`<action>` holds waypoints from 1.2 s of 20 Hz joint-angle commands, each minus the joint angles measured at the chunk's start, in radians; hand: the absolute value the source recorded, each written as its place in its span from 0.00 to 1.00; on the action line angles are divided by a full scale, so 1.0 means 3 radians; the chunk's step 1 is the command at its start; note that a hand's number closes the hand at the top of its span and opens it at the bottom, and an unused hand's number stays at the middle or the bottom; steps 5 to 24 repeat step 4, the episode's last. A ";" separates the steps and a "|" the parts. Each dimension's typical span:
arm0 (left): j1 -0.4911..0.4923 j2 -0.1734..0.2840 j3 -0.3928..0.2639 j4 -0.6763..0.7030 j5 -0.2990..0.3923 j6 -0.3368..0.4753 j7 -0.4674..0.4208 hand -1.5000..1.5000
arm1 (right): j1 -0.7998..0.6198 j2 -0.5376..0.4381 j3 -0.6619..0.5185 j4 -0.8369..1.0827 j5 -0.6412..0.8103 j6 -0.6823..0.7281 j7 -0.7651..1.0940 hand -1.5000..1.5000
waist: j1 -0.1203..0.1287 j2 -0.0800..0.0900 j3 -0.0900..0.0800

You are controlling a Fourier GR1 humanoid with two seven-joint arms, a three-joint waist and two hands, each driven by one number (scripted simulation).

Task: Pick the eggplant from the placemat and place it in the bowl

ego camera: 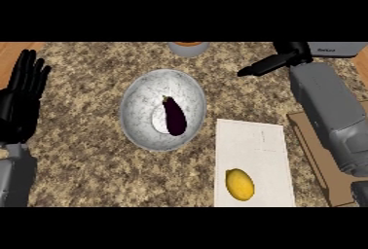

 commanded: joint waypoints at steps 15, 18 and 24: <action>-0.0083 -0.0080 -0.0053 0.0085 -0.0028 0.0021 -0.0068 0.50 | 0.0013 -0.0463 -0.0166 0.0387 -0.0046 0.0476 -0.0394 0.00 | 0.0085 0.0058 0.0006; -0.0083 -0.0080 -0.0053 0.0085 -0.0028 0.0021 -0.0068 0.50 | 0.0013 -0.0463 -0.0166 0.0387 -0.0046 0.0476 -0.0394 0.00 | 0.0085 0.0058 0.0006; -0.0083 -0.0080 -0.0053 0.0085 -0.0028 0.0021 -0.0068 0.50 | 0.0013 -0.0463 -0.0166 0.0387 -0.0046 0.0476 -0.0394 0.00 | 0.0085 0.0058 0.0006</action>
